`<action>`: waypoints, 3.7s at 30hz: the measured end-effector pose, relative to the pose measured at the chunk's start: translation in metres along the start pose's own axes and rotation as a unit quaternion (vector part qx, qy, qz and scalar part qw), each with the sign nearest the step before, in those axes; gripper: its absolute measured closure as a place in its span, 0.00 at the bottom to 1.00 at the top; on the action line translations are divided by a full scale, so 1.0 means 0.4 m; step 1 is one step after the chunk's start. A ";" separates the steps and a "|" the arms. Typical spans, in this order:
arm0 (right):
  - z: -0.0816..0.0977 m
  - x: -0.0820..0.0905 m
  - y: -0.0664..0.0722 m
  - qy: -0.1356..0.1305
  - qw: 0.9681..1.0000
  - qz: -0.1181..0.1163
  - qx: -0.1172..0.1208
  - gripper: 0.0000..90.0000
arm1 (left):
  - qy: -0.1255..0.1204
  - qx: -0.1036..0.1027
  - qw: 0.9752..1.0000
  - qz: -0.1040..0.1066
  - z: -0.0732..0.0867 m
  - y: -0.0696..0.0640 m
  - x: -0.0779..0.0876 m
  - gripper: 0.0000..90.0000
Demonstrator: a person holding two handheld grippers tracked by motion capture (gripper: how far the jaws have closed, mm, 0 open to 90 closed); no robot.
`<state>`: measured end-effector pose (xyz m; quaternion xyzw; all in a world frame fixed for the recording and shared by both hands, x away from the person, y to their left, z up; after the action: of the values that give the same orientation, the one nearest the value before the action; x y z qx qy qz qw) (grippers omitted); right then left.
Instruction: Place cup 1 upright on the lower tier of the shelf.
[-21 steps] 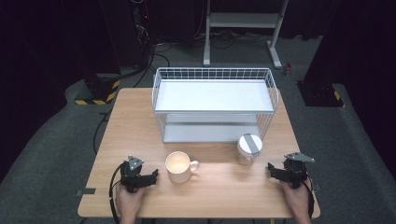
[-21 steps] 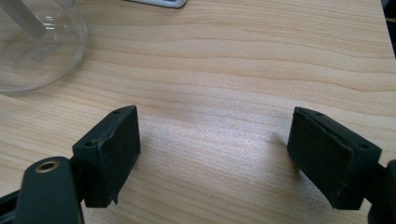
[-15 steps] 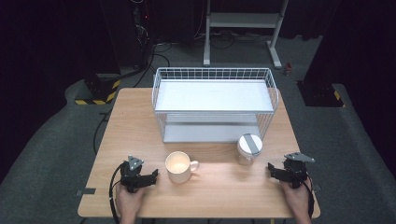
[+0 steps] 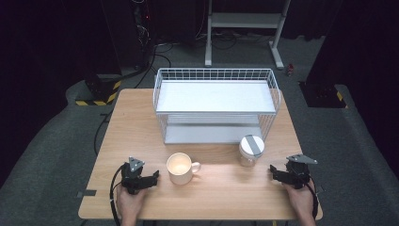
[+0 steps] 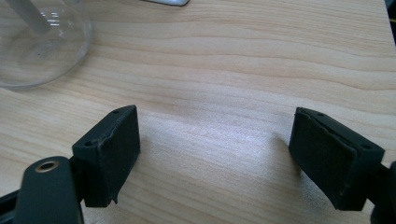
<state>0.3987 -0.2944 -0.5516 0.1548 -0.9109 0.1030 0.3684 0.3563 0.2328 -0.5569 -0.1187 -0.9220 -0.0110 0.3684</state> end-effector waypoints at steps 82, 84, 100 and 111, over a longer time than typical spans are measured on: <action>-0.077 0.030 0.211 -0.080 0.993 -0.080 0.044 0.13 | -0.005 0.004 1.000 -0.004 0.000 0.002 0.001 0.17; -0.085 0.027 0.212 -0.079 0.993 -0.078 0.041 0.13 | -0.003 0.002 1.000 -0.004 0.000 0.003 0.001 0.17; -0.122 -0.007 0.219 -0.089 0.993 -0.070 0.037 0.11 | -0.004 0.004 1.000 -0.004 0.000 0.002 0.001 0.17; -0.149 -0.029 0.227 -0.092 0.993 -0.060 0.035 0.11 | -0.004 0.003 1.000 -0.004 0.000 0.002 0.001 0.17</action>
<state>0.4124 -0.1896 -0.5243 0.2303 -0.9260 0.0979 0.2828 0.3563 0.2337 -0.5566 -0.1135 -0.9240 -0.0091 0.3650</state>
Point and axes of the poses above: each handheld gripper's, and its own axes: x roughly backward along the jaws, z roughly out of its underside, y roughly to its left, the point moved 4 cm from there along -x, roughly forward along the jaws, and after that the axes turned 5 degrees about x, right-handed, at the moved point
